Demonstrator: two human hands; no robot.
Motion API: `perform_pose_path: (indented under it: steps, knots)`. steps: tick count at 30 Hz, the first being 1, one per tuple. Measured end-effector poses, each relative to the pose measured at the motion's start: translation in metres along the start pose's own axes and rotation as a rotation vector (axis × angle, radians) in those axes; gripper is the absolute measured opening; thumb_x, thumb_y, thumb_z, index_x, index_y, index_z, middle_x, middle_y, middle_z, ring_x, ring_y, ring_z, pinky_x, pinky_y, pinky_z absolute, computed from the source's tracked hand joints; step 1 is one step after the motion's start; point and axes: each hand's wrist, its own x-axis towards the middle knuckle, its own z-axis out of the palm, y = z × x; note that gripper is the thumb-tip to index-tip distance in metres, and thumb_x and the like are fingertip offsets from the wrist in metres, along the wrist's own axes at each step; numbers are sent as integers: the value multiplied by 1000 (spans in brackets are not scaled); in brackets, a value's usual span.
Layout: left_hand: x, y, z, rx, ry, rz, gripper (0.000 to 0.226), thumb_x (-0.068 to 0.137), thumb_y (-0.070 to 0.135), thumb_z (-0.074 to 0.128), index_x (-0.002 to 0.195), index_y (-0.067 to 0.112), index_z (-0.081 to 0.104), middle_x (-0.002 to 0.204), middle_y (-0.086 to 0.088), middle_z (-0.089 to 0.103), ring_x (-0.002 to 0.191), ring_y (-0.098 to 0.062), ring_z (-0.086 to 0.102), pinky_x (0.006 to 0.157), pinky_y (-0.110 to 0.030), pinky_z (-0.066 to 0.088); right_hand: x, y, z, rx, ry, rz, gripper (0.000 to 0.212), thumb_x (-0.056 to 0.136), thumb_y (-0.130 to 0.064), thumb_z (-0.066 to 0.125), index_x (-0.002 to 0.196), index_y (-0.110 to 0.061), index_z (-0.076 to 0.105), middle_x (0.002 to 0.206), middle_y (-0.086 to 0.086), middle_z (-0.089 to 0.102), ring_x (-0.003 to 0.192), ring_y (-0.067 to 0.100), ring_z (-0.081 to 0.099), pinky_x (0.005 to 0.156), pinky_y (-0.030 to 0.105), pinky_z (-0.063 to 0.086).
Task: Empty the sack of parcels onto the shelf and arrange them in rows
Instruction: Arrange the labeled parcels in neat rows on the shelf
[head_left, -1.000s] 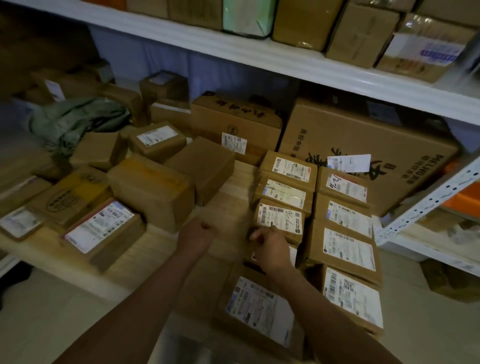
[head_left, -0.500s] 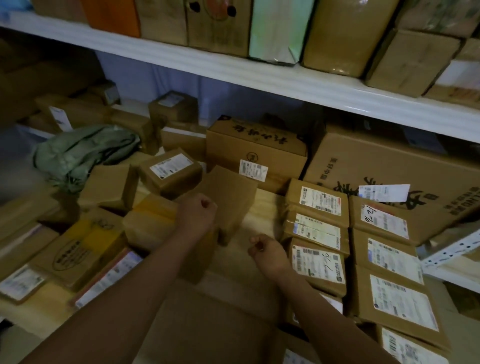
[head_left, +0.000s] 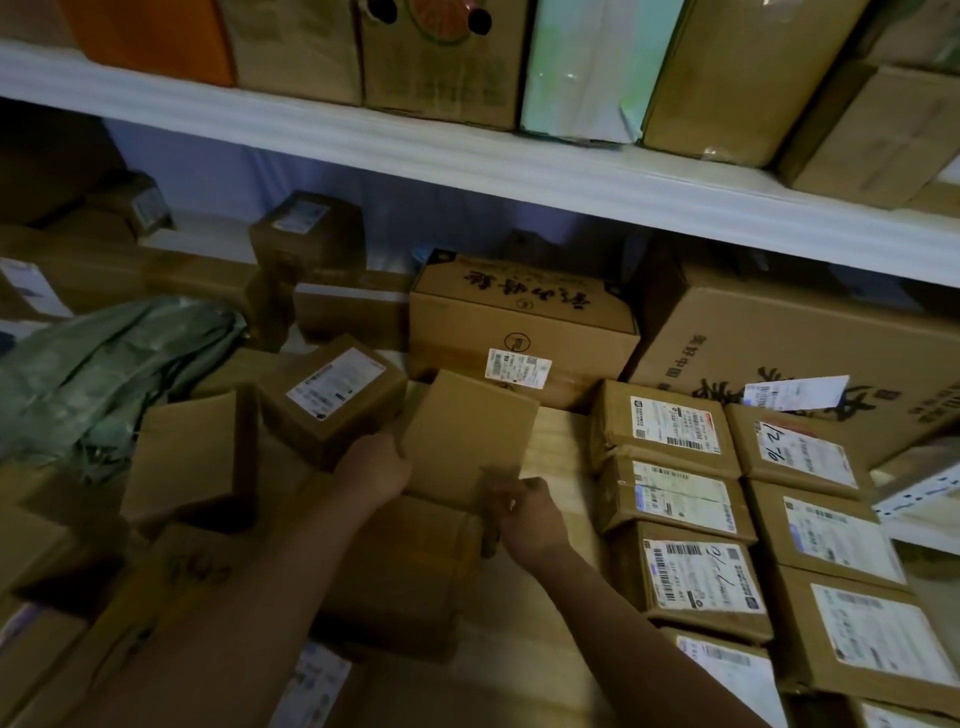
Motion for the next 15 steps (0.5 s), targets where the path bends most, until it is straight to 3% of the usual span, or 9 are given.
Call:
perform_pose_path:
  steps: [4, 8, 12, 15]
  knots:
    - [10, -4, 7, 100, -93, -13, 10, 92, 33, 50, 95, 23, 49, 98, 2, 52, 77, -10, 50, 74, -30, 42, 2, 2, -1, -14, 30, -25, 29, 98, -27, 44, 120, -21, 64, 137, 0, 43, 109, 20, 58, 91, 29, 49]
    - [40, -21, 26, 108, -185, -32, 24, 73, 43, 58, 94, 33, 57, 102, 3, 59, 89, -17, 59, 84, -42, 50, 3, 1, 0, -77, -20, -68, 32, 98, -25, 43, 125, -21, 61, 142, 0, 39, 116, 20, 55, 94, 27, 44]
    - [25, -6, 18, 119, -271, -14, 26, 84, 36, 57, 106, 23, 59, 111, -3, 59, 97, -20, 57, 91, -42, 48, 8, 3, 2, -101, -68, -64, 38, 98, -26, 44, 134, -19, 52, 146, 5, 31, 120, 23, 52, 99, 30, 43]
    - [16, 4, 10, -27, -311, -40, 29, 88, 25, 54, 117, 22, 52, 117, -3, 52, 108, -22, 52, 94, -40, 45, 9, 9, 2, -56, -86, -46, 60, 90, -38, 56, 144, -22, 36, 151, 5, 21, 128, 26, 45, 104, 33, 43]
